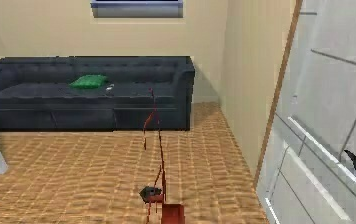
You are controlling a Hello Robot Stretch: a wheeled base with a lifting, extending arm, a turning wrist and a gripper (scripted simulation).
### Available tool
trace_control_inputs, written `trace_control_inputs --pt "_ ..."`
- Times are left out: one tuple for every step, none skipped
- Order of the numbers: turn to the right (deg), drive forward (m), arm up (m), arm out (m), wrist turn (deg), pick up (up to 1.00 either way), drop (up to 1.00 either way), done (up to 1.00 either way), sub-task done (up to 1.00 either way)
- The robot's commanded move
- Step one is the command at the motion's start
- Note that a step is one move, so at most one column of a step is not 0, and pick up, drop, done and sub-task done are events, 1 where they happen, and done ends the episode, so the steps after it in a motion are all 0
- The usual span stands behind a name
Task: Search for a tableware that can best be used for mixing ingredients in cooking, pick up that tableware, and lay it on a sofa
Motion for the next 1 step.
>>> trace_control_inputs --pt "-45.0 0.0 0.0 0.0 0.0 0.0 0.0 0.0 0.0"
